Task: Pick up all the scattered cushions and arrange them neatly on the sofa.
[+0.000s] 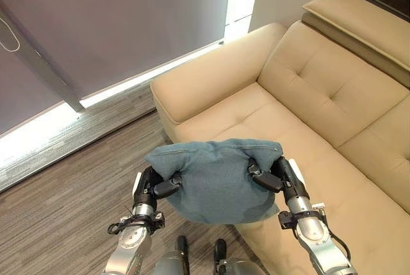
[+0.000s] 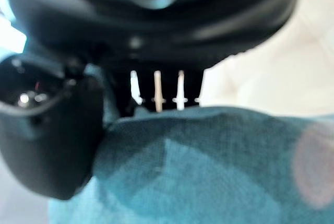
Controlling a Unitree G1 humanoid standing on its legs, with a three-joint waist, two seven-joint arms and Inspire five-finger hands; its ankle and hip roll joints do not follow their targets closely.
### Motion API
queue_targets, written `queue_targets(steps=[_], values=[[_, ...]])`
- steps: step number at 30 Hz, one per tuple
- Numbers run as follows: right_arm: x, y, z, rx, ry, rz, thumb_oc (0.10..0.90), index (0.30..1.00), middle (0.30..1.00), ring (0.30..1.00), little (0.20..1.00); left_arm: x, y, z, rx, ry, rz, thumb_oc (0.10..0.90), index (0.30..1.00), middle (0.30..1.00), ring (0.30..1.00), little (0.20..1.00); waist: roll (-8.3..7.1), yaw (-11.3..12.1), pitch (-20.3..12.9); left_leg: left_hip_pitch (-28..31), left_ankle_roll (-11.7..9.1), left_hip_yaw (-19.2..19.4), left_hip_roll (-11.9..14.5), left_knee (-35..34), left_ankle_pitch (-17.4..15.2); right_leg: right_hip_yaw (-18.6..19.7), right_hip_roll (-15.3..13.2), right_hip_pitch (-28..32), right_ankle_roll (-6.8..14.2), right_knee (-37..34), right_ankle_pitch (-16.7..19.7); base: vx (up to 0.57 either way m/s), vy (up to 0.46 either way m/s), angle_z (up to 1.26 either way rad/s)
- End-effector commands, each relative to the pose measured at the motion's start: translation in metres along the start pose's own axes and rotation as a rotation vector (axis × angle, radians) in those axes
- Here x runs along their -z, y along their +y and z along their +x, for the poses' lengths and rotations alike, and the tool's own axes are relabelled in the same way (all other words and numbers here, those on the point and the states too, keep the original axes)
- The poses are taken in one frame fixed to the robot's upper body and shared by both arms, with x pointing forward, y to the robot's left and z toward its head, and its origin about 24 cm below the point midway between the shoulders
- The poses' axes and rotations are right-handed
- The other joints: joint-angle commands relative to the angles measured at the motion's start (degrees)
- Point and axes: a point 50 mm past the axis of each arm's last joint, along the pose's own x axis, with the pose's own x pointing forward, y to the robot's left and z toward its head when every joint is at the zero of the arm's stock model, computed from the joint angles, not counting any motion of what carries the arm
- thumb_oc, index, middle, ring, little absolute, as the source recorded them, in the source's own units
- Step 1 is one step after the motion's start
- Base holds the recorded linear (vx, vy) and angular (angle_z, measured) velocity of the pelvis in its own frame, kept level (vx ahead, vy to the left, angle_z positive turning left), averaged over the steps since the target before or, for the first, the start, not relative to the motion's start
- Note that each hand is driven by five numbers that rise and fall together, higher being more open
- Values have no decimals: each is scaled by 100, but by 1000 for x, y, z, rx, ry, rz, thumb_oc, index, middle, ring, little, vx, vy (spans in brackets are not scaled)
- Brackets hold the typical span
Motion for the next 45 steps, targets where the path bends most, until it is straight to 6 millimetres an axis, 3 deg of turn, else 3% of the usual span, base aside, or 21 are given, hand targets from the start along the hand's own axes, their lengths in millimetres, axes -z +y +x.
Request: queue_targets(steps=[1, 7, 9, 10, 13, 16, 20, 21, 24, 26, 27, 28, 30, 32, 34, 37, 39, 40, 41, 43, 45], values=[[-71, -1, 11, 40, -369, 166, 400, 300, 300, 300, 300, -64, -32, 8, 194, -311, -37, 400, 300, 300, 300, 300, -13, -14, -390, -107, -194, -5, 160, -485, 166, 110, -128, 445, 699, 103, -488, 131, 103, -4], [-69, -2, 8, 58, -366, 134, 400, 300, 300, 300, 300, -62, -39, 6, 232, -307, -22, 400, 300, 300, 300, 300, 84, -44, -603, 352, -53, -146, -24, -898, 158, 362, -338, 525, 913, 605, -619, 247, 244, -31], [-70, -1, 9, 61, -366, 141, 400, 300, 300, 300, 300, -62, -39, 6, 245, -305, 9, 400, 300, 300, 300, 300, 103, -107, -614, 626, 88, -35, -117, -987, 64, 460, -480, 296, 1044, 1268, -384, 176, 317, -27], [-72, 5, 10, 43, -368, 155, 400, 300, 300, 300, 300, -62, -38, 7, 252, -302, 35, 400, 300, 300, 300, 300, 121, -172, -505, 788, 213, 112, -136, -1021, 5, 538, -574, -43, 1124, 1978, -63, 77, 265, -1], [-74, 9, 10, 38, -376, 175, 400, 300, 300, 300, 300, -62, -38, 7, 254, -308, 53, 400, 300, 300, 300, 300, 159, -182, -457, 973, 266, 277, -127, -1106, -88, 450, -678, -319, 1151, 2324, -8, 66, 185, -26], [-76, 13, 12, 16, -383, 183, 400, 300, 300, 300, 300, -62, -37, 5, 250, -314, 47, 400, 300, 300, 300, 300, 179, -164, -490, 1305, 268, 483, -163, -1344, -213, -250, -780, -462, 1109, 1522, -39, 161, 135, -59], [-81, 17, 17, -2, -405, 193, 400, 300, 300, 300, 300, -63, -37, 7, 242, -320, 32, 400, 300, 300, 300, 300, 126, -87, -420, 1512, 232, 693, -187, -1366, -333, -1272, -800, -655, 1127, 787, 234, 98, 5, -57], [-81, 17, 16, 0, -405, 192, 400, 300, 300, 300, 300, -63, -38, 7, 246, -322, 28, 400, 300, 300, 300, 300, 109, -85, -417, 1575, 231, 704, -190, -1372, -369, -1286, -784, -620, 1150, 739, 226, 115, -57, -62], [-75, 7, 14, 30, -389, 159, 400, 300, 300, 300, 300, -61, -43, 5, 268, -322, 9, 400, 300, 300, 300, 300, 23, -182, -542, 1648, 190, 725, -327, -1330, -509, -815, -474, -237, 1068, 31, 291, 132, -80, 2], [-74, 5, 13, 38, -387, 156, 400, 300, 300, 300, 300, -61, -45, 5, 273, -319, 3, 400, 300, 300, 300, 300, 26, -205, -587, 1618, 155, 749, -325, -1236, -561, -824, -460, -163, 1042, -99, 318, 115, -71, 6], [-72, 2, 12, 47, -380, 158, 400, 300, 300, 300, 300, -59, -47, 4, 282, -312, -3, 400, 300, 300, 300, 300, 37, -246, -602, 1584, 90, 754, -280, -943, -678, -776, -402, -59, 995, -161, 282, 175, -160, -6], [-71, -4, 9, 63, -382, 148, 400, 300, 300, 300, 300, -60, -50, 3, 294, -313, -14, 400, 300, 300, 300, 300, 5, -304, -579, 1319, -45, 767, -123, -62, -902, -721, -379, 124, 895, -317, 258, 119, -127, -5], [-71, -5, 10, 66, -382, 141, 400, 300, 300, 300, 300, -60, -51, 3, 293, -313, -19, 400, 300, 300, 300, 300, -4, -312, -565, 1173, -84, 761, -90, 270, -939, -723, -388, 181, 848, -374, 261, 46, -69, 6], [-70, -7, 11, 74, -373, 139, 400, 300, 300, 300, 300, -60, -52, 4, 284, -315, -39, 400, 300, 300, 300, 300, 19, -270, -489, 918, -214, 607, -44, 833, -802, -641, -336, 305, 752, -430, 196, 40, -21, -21], [-70, -7, 10, 69, -371, 146, 400, 300, 300, 300, 300, -60, -52, 4, 279, -315, -46, 400, 300, 300, 300, 300, 17, -239, -475, 774, -195, 370, -93, 763, -792, -532, -311, 348, 742, -501, 167, 91, 17, -48], [-67, -6, 10, 68, -361, 144, 400, 300, 300, 300, 300, -60, -50, 2, 265, -314, -40, 400, 300, 300, 300, 300, 28, -164, -489, 699, -171, -14, -98, 165, -704, -272, -244, 431, 795, -544, 139, 102, 43, -43], [-66, -6, 10, 65, -352, 145, 400, 300, 300, 300, 300, -61, -48, 3, 254, -317, -40, 400, 300, 300, 300, 300, 63, -123, -502, 637, -226, -388, -114, -304, -403, -93, -176, 435, 801, -565, 119, 99, 64, -62], [-66, -6, 10, 65, -351, 145, 400, 300, 300, 300, 300, -60, -48, 3, 254, -317, -40, 400, 300, 300, 300, 300, 61, -119, -498, 660, -228, -384, -115, -335, -389, -89, -178, 442, 799, -565, 117, 116, 79, -90], [-64, -7, 9, 70, -347, 144, 400, 300, 300, 300, 300, -61, -47, 3, 244, -320, -44, 400, 300, 300, 300, 300, 108, -45, -450, 507, -278, -804, -116, -617, -167, 104, -109, 496, 779, -575, 54, 115, 88, -75], [-64, -7, 9, 68, -346, 133, 400, 300, 300, 300, 300, -61, -48, 3, 243, -318, -60, 400, 300, 300, 300, 300, 220, 15, -397, 439, -328, -1224, -141, -949, 21, 372, -31, 558, 765, -535, -55, 146, 148, -58], [-63, -7, 8, 64, -342, 125, 400, 300, 300, 300, 300, -58, -49, 2, 248, -309, -58, 400, 300, 300, 300, 300, 277, 3, -425, 543, -328, -1209, -85, -1089, 65, 416, -24, 595, 767, -524, -98, 136, 173, -83]])
